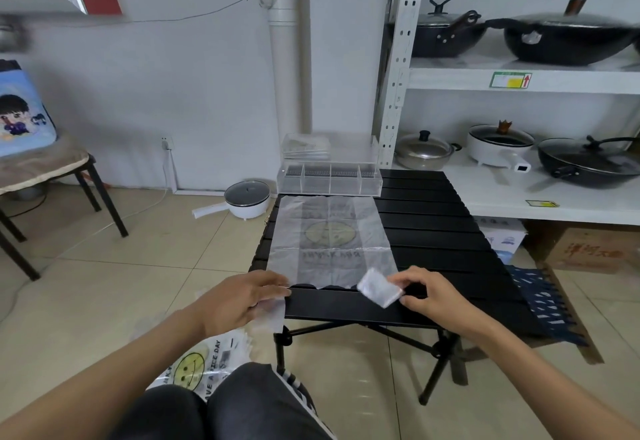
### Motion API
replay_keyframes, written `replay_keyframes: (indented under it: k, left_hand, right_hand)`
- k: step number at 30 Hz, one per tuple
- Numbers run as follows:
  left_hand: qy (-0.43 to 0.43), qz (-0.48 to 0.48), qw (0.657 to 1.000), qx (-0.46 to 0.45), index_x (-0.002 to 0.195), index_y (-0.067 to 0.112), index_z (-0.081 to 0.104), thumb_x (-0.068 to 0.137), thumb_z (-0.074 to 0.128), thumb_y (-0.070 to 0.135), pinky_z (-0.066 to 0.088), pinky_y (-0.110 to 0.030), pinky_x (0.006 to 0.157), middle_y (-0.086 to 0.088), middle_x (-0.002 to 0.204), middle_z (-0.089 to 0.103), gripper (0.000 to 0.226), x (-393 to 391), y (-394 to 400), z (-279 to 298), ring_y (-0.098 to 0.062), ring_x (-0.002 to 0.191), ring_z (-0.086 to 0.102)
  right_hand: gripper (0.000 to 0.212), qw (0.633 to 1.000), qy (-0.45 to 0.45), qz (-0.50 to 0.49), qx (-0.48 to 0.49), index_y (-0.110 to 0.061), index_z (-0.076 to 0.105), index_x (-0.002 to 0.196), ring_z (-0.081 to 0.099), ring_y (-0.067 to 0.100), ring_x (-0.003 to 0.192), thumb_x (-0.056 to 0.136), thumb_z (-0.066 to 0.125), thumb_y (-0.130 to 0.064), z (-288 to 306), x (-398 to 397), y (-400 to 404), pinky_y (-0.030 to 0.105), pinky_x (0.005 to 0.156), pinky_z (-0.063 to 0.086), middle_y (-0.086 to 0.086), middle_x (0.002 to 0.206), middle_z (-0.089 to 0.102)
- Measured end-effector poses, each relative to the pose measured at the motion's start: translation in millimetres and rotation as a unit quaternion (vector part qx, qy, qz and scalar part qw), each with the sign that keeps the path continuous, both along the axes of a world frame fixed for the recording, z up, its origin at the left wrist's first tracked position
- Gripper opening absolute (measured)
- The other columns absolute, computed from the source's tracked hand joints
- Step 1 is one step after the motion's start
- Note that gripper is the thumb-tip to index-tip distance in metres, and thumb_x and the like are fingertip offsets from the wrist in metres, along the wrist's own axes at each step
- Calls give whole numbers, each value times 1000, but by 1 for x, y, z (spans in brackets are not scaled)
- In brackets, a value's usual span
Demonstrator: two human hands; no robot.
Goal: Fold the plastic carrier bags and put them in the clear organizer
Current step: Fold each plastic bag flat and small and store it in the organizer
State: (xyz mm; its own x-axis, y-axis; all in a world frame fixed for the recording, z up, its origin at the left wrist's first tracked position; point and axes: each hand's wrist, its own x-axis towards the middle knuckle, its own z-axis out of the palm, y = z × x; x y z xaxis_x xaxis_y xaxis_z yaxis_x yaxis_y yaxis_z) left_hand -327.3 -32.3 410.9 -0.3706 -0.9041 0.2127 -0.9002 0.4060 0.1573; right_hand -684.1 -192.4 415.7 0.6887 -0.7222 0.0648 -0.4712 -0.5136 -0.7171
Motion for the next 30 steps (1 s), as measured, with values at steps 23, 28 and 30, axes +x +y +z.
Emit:
replay_keyframes:
  k: [23, 28, 30]
  left_hand:
    - [-23, 104, 994, 12, 149, 22, 28, 76, 69, 50, 4, -25, 118, 9, 151, 28, 88, 2, -8, -15, -7, 140, 20]
    - [14, 52, 997, -62, 141, 21, 43, 78, 72, 17, 27, -23, 112, 5, 134, 47, 70, -6, -7, -13, -5, 123, 39]
    - [58, 66, 996, -20, 146, 22, 35, 77, 66, 5, 23, -10, 108, 8, 146, 36, 78, -12, -7, -7, -2, 130, 33]
  right_hand:
    - [83, 943, 109, 23, -314, -38, 43, 141, 40, -3, 129, 70, 79, -13, -37, -13, 22, 47, 121, 12, -18, 134, 46]
    - [71, 936, 38, 19, -349, -31, 65, 121, 53, 3, 106, 63, 72, 10, -38, -9, 30, 45, 115, 25, -14, 108, 55]
    - [58, 940, 9, 16, -340, -32, 69, 113, 51, 2, 104, 68, 76, 5, -40, -6, 29, 42, 111, 31, -16, 104, 54]
